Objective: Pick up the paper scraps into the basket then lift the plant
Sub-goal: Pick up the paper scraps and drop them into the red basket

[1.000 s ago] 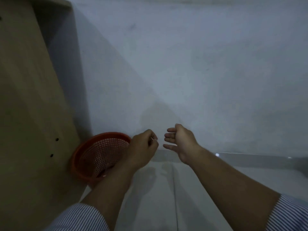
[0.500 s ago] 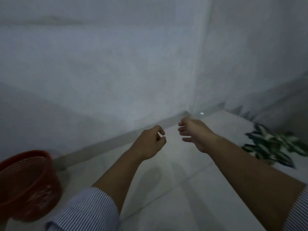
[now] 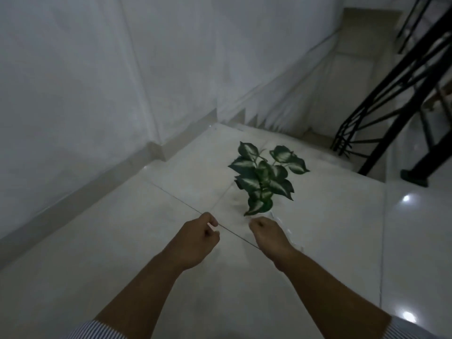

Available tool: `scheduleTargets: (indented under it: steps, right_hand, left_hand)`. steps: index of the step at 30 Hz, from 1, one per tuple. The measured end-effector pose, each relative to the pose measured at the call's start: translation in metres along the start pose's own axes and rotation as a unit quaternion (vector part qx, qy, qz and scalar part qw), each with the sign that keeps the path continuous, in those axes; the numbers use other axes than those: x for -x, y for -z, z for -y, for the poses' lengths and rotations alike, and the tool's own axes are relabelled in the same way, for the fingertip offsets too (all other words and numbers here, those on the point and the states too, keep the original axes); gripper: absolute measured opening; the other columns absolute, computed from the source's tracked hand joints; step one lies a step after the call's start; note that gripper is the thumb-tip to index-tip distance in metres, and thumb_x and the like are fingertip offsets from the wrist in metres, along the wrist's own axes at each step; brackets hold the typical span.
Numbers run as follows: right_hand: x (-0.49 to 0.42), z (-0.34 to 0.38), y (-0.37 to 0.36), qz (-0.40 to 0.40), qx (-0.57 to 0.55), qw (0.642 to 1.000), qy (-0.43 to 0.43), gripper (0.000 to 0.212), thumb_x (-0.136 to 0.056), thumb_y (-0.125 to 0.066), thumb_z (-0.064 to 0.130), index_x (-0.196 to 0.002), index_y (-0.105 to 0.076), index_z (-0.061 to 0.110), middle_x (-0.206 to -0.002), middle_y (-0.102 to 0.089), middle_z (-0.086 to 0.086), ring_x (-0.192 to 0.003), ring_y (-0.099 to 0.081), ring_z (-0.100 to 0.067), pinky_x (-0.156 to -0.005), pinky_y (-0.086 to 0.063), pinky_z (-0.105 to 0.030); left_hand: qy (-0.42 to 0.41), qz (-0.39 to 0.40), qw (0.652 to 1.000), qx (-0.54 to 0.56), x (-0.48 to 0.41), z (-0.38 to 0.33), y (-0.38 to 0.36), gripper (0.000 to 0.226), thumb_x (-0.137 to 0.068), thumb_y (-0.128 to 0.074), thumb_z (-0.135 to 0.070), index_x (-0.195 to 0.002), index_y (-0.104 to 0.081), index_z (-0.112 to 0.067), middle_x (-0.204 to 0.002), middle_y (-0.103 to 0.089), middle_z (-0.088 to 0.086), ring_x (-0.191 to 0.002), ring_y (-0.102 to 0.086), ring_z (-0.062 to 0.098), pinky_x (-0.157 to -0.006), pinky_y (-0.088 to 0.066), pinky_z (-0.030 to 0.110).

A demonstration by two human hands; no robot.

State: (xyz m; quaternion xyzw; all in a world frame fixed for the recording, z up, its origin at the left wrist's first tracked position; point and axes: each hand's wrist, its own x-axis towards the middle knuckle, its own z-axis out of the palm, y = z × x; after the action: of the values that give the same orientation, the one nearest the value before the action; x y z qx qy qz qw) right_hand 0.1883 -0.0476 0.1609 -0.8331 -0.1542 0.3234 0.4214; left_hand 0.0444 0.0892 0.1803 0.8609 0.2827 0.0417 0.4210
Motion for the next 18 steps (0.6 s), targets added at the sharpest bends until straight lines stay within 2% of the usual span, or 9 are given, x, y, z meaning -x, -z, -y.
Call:
scheduleTargets:
  steps: [3, 5, 9, 13, 15, 18]
  right_hand:
    - [-0.024, -0.042, 0.010, -0.017, 0.037, 0.999, -0.016, 0.032, -0.096, -0.050, 0.027, -0.121, -0.063, 0.010, -0.125, -0.064, -0.008, -0.116, -0.057, -0.025, -0.091, -0.039, -0.027]
    - [-0.040, -0.069, 0.017, -0.030, 0.071, 0.997, -0.017, 0.034, -0.096, -0.054, 0.028, -0.125, -0.060, 0.012, -0.127, -0.061, -0.006, -0.118, -0.057, -0.023, -0.088, -0.036, -0.022]
    - [-0.073, -0.121, 0.033, -0.079, 0.175, 0.981, -0.014, 0.042, -0.086, -0.065, 0.031, -0.125, -0.058, 0.017, -0.120, -0.059, -0.014, -0.116, -0.054, -0.032, -0.095, -0.043, -0.035]
    - [-0.098, -0.162, 0.036, -0.041, 0.207, 0.977, -0.042, 0.058, -0.081, -0.070, 0.028, -0.134, -0.049, 0.019, -0.118, -0.050, -0.015, -0.110, -0.052, -0.034, -0.096, -0.048, -0.039]
    - [-0.100, -0.177, 0.028, -0.015, 0.217, 0.975, -0.033, 0.054, -0.083, -0.065, 0.018, -0.135, -0.050, 0.017, -0.119, -0.046, -0.013, -0.110, -0.051, -0.032, -0.097, -0.048, -0.036]
    - [-0.103, -0.191, 0.015, -0.027, 0.215, 0.976, 0.004, 0.038, -0.082, -0.052, -0.003, -0.117, -0.065, 0.005, -0.113, -0.052, -0.015, -0.104, -0.055, -0.031, -0.086, -0.045, -0.025]
  left_hand:
    - [0.008, 0.031, 0.999, -0.014, -0.020, 0.011, -0.031, 0.014, -0.092, -0.056, -0.029, -0.103, -0.056, -0.021, -0.079, -0.064, -0.004, -0.058, -0.054, 0.008, -0.053, -0.043, 0.020]
    - [0.016, 0.053, 0.998, -0.030, -0.034, 0.021, -0.054, 0.015, -0.091, -0.056, -0.031, -0.102, -0.055, -0.021, -0.082, -0.065, -0.001, -0.061, -0.055, 0.009, -0.056, -0.044, 0.021]
    - [0.058, 0.105, 0.992, -0.047, -0.054, 0.039, -0.097, 0.022, -0.089, -0.058, -0.037, -0.105, -0.054, -0.023, -0.096, -0.062, -0.002, -0.084, -0.060, 0.010, -0.069, -0.047, 0.023]
    - [0.098, 0.137, 0.985, -0.038, -0.072, 0.048, -0.142, 0.025, -0.090, -0.060, -0.035, -0.109, -0.054, -0.021, -0.103, -0.061, -0.001, -0.088, -0.061, 0.012, -0.068, -0.047, 0.020]
    - [0.117, 0.152, 0.981, -0.030, -0.076, 0.049, -0.159, 0.025, -0.090, -0.059, -0.035, -0.111, -0.054, -0.022, -0.105, -0.061, -0.002, -0.089, -0.061, 0.012, -0.065, -0.046, 0.017]
    - [0.134, 0.163, 0.977, -0.005, -0.082, 0.052, -0.176, 0.023, -0.091, -0.058, -0.035, -0.111, -0.056, -0.023, -0.102, -0.061, -0.003, -0.085, -0.061, 0.008, -0.061, -0.044, 0.016]
